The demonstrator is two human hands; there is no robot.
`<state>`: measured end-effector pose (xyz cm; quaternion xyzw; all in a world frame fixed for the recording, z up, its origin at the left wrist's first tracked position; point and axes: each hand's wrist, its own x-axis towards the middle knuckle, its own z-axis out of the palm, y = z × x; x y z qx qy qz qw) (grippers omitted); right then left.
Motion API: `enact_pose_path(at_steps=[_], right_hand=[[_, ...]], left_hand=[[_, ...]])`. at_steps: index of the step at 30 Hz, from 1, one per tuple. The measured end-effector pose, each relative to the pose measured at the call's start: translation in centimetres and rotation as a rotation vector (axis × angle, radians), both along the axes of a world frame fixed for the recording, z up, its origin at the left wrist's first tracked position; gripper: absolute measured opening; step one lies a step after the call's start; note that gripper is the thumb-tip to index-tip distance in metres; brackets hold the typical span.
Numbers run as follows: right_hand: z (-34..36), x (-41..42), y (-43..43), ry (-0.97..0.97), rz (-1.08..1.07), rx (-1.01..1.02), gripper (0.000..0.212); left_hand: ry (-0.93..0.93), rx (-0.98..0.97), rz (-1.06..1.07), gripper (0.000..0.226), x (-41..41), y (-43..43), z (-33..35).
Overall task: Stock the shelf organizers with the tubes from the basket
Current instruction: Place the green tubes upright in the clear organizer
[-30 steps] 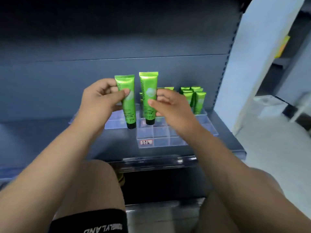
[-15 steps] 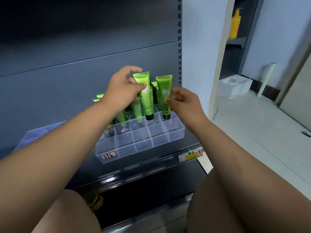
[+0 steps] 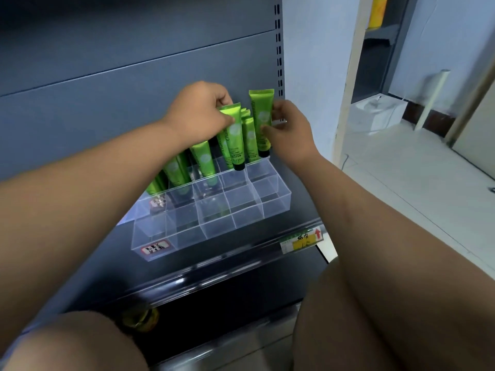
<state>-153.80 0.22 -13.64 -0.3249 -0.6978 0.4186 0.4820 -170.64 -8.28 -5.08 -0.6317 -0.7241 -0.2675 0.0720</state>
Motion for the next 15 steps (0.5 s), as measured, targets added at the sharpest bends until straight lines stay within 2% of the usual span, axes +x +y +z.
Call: enact_pose_path(at_steps=[8,15], right_hand=[[-1.2,-1.8,1.2,-0.046,0.017,0.051,0.034],[-2.3,-2.5,1.7,-0.095,0.022,0.006,0.028]], left_hand=[[0.003,0.018,0.038,0.018,-1.0,0.0,-1.3],[-0.093,0.041,0.078,0.017,-1.9,0.2,-1.5]])
